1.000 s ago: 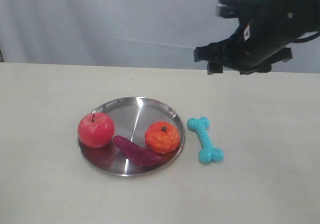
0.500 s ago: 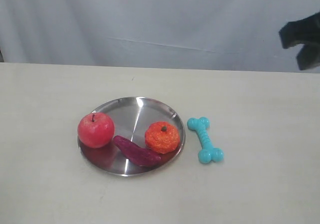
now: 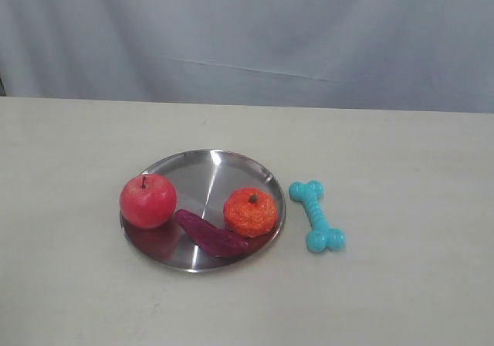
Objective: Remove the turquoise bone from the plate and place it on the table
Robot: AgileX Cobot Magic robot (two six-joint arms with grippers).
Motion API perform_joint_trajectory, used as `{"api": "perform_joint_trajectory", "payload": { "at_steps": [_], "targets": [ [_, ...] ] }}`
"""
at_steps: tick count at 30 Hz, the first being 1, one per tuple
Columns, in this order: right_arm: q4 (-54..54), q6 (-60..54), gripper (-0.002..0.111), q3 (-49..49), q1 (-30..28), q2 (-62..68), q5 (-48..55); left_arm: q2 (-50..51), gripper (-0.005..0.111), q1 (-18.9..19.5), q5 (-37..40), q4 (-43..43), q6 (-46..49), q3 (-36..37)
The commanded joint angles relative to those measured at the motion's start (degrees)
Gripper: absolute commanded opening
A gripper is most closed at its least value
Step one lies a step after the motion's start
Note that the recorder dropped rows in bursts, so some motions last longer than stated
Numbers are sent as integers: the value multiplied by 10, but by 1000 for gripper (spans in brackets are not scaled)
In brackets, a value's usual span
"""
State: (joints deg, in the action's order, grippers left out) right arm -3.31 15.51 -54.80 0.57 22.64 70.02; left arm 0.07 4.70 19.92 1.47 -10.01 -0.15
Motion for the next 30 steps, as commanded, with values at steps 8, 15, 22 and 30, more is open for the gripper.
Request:
{"api": "perform_joint_trajectory", "payload": {
  "at_steps": [8, 15, 22, 30],
  "targets": [
    [45, -5, -1, 38, -4, -126, -16, -1, 0, -3, -3, 0, -1, 1],
    [11, -12, -1, 37, -4, -167, -85, -1, 0, -3, -3, 0, -1, 1],
    [-35, -20, -1, 42, -4, -171, -206, -1, 0, -3, -3, 0, -1, 1],
    [-47, -19, -1, 120, -4, -171, -300, -1, 0, -3, -3, 0, -1, 1]
  ]
}}
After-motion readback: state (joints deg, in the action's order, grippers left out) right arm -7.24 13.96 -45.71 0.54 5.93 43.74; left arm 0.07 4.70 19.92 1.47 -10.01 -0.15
